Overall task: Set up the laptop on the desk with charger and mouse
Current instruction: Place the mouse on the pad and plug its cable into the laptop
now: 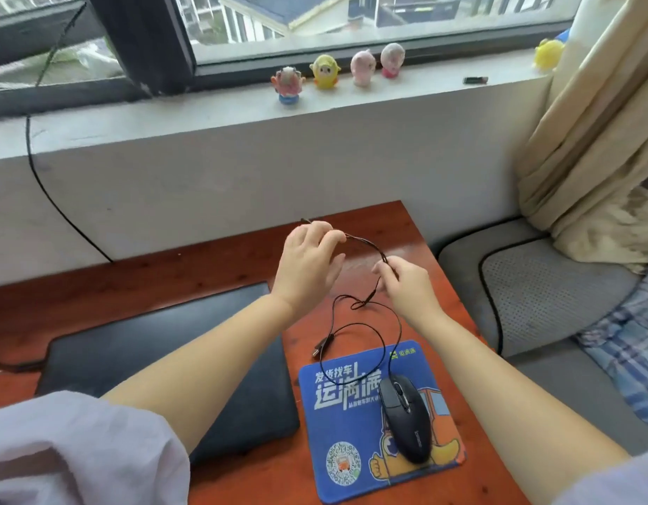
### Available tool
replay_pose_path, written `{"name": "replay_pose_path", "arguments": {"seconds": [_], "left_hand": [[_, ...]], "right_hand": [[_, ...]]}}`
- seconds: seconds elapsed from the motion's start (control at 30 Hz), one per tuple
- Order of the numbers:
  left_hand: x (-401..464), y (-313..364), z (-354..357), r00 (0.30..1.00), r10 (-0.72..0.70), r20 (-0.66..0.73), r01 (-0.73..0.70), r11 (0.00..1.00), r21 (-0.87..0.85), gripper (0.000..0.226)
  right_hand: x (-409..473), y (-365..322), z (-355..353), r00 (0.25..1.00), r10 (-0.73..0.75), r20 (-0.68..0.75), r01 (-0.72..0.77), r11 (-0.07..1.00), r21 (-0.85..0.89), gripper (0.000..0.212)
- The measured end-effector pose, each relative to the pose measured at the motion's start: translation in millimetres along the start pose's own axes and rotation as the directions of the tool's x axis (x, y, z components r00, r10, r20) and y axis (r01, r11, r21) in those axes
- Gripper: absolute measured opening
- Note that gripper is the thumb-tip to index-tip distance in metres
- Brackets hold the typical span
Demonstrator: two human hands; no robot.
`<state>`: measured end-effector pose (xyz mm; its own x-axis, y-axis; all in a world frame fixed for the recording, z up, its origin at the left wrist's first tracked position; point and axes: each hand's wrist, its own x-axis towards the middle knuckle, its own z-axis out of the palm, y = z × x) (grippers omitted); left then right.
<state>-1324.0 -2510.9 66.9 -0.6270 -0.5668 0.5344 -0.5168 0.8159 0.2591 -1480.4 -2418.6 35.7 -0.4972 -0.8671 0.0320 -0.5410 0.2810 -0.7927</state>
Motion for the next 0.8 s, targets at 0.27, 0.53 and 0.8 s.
{"name": "replay_pose_path", "arguments": {"seconds": [0.27, 0.53, 0.8], "left_hand": [[-83, -15, 61, 0.56, -0.281, 0.78, 0.199, 0.959, 0.202, 0.028], [-64, -24, 65, 0.682, -0.4, 0.612, 0.39, 0.907, 0.159, 0.022], [18, -69, 19, 0.858, -0.301, 0.415, 0.412, 0.887, -0.207, 0.009]], "right_hand": [[40, 37, -4, 0.988, 0.155, 0.0, -0.155, 0.988, -0.015, 0.024], [51, 52, 5, 0.988, 0.155, 0.018, -0.147, 0.962, -0.23, 0.024], [62, 10, 8, 0.995, 0.03, -0.091, -0.042, 0.99, -0.138, 0.041]]}}
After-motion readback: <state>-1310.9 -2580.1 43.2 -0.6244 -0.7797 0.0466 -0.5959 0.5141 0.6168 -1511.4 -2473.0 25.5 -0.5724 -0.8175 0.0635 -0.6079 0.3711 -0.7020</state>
